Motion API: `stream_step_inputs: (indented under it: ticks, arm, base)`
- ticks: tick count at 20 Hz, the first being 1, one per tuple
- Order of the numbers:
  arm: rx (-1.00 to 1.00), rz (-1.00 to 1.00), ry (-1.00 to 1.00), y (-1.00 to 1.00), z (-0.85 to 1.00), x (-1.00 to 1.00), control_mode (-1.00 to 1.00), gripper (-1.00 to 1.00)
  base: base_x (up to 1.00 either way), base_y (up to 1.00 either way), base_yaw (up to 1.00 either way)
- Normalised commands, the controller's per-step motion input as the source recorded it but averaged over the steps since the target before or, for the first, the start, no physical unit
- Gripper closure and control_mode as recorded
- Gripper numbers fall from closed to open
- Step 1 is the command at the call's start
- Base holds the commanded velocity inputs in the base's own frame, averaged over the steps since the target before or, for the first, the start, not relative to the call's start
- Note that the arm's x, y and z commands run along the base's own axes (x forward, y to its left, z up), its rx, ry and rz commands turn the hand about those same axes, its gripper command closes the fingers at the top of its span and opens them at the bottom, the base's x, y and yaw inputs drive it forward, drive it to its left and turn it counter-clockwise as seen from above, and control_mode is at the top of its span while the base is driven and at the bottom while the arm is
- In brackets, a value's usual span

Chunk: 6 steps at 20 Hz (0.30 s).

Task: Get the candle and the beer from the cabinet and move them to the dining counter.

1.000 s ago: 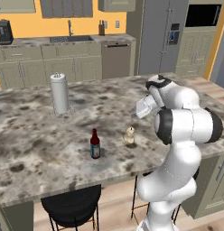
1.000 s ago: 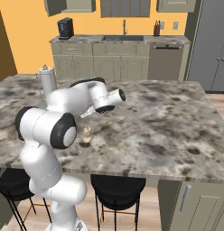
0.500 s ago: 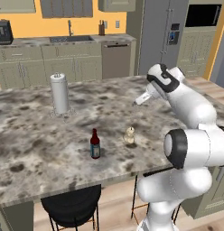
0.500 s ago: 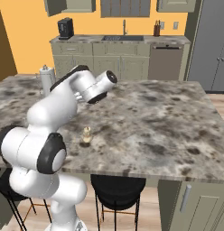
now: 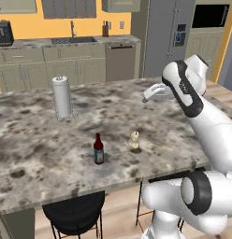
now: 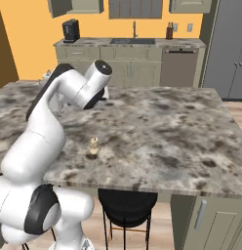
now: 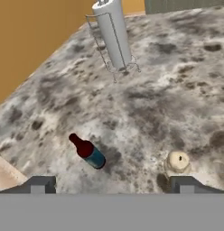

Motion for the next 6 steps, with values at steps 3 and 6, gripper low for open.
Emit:
stream_step_inputs:
  ticks: [3, 6]
  arm:
    - [-0.03, -0.31, 0.07, 0.01, 0.34, -1.0, -1.0, -1.0]
    - [-0.06, -0.29, 0.02, 0.1, 0.34, -1.0, -1.0, -1.0]
  base:
    - [0.0, 0.0, 0.0]
    - [0.0, 0.0, 0.0]
